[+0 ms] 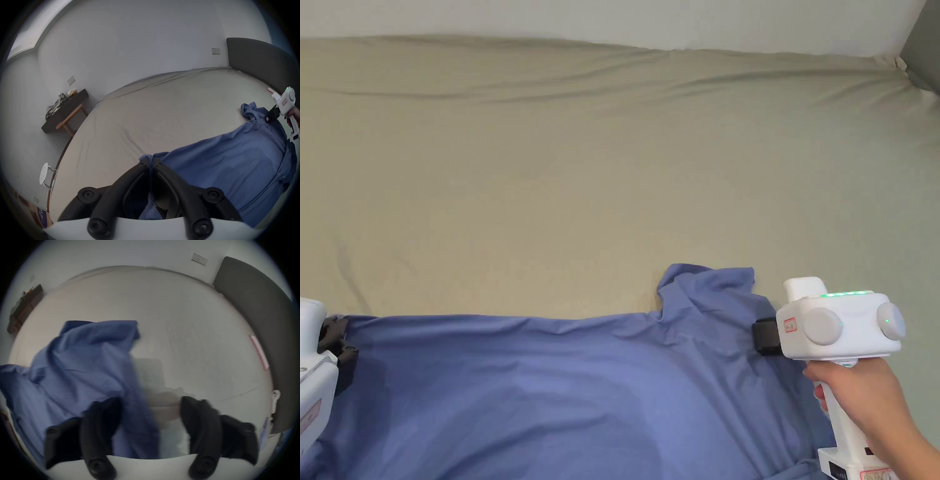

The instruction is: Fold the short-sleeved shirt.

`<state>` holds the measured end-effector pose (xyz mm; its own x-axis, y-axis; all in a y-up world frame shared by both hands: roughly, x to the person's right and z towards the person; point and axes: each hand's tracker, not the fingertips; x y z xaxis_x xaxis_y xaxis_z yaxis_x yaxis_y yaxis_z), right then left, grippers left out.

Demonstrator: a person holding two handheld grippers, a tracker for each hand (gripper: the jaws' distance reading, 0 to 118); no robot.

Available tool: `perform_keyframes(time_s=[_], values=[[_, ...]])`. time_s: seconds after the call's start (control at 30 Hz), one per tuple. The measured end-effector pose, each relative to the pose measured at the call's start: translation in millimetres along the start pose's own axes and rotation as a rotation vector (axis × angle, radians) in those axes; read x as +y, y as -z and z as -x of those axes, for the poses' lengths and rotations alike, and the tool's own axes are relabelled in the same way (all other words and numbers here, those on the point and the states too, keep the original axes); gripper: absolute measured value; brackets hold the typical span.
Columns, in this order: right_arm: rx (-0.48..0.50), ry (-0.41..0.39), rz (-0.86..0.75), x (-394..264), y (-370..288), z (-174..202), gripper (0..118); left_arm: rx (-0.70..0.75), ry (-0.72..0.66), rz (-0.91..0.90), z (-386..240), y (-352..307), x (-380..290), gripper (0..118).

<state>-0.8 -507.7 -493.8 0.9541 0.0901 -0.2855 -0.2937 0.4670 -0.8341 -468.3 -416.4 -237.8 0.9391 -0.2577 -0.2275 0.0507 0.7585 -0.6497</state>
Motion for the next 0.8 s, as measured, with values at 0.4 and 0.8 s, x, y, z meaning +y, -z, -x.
perform_keyframes(time_s=[0.4,0.8], values=[[0.094,-0.007,-0.191,5.8,-106.1,-26.0,0,0.042,-0.100,-0.016,29.4,-37.9,10.7,1],[0.177,-0.037,-0.153,-82.6,-223.5,-43.9,0,0.009,0.017,0.074,32.7,-119.2,-22.3,1]])
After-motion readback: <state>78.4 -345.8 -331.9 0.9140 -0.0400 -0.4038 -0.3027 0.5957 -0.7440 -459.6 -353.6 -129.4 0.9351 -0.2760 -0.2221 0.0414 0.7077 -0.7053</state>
